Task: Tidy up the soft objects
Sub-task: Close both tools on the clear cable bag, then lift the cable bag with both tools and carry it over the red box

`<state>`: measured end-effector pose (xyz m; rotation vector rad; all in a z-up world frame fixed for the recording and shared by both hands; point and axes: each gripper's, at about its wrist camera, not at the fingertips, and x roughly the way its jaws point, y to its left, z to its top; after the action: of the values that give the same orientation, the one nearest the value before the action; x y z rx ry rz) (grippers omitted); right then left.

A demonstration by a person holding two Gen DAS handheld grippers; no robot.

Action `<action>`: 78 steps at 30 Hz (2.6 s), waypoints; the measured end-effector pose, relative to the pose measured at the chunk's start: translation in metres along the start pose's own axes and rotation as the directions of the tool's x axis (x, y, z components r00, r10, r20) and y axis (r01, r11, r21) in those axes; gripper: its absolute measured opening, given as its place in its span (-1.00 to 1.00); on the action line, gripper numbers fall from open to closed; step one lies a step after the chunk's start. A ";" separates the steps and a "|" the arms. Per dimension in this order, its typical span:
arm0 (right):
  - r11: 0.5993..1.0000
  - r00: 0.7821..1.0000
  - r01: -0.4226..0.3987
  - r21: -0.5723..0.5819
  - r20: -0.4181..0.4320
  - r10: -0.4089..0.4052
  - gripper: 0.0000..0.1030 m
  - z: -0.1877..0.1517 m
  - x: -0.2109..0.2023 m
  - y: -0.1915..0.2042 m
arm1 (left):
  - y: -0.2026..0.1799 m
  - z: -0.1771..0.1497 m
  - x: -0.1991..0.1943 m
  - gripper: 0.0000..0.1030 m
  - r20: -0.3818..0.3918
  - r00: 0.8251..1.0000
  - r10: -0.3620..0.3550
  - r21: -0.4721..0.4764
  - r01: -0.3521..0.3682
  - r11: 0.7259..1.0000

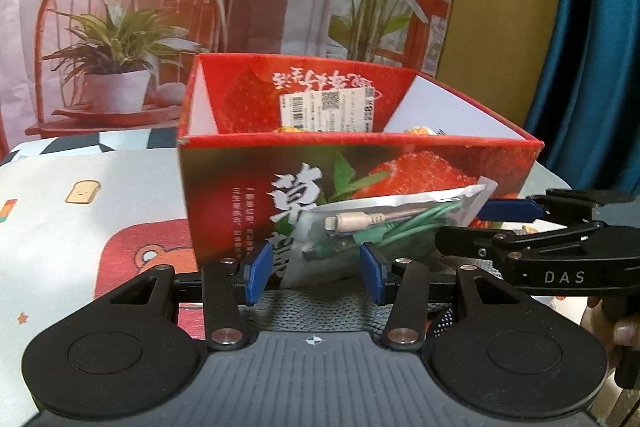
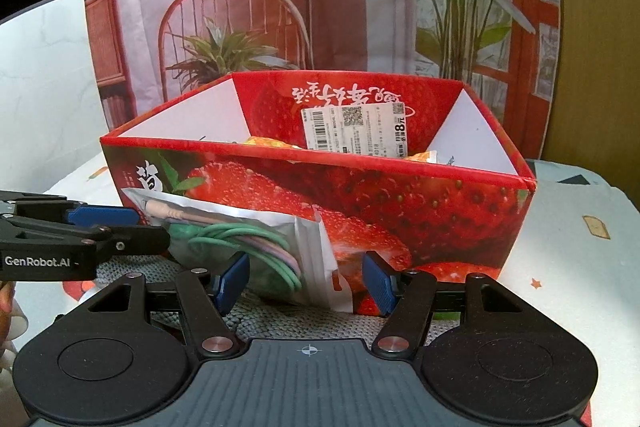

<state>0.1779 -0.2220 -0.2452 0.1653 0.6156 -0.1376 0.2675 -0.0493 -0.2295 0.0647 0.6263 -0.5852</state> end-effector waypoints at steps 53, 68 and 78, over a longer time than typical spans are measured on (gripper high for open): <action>0.993 0.968 -0.026 -0.116 0.246 0.054 -0.38 0.105 -0.076 0.003 | -0.033 0.101 -0.072 -0.21 0.289 0.953 -0.090 0.022 0.087 0.996; 0.996 0.982 -0.036 -0.084 0.181 0.051 -0.38 0.138 -0.036 -0.025 | -0.011 0.131 -0.010 -0.21 0.146 0.981 -0.131 -0.106 0.147 0.983; 0.997 0.998 -0.064 0.047 -0.008 0.064 -0.37 0.122 0.012 -0.053 | -0.007 0.115 0.038 -0.21 -0.037 0.986 -0.162 -0.135 0.155 0.979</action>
<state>0.2463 -0.2982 -0.1603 0.2307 0.6166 -0.0893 0.3499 -0.1004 -0.1568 -0.0961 0.7200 -0.6965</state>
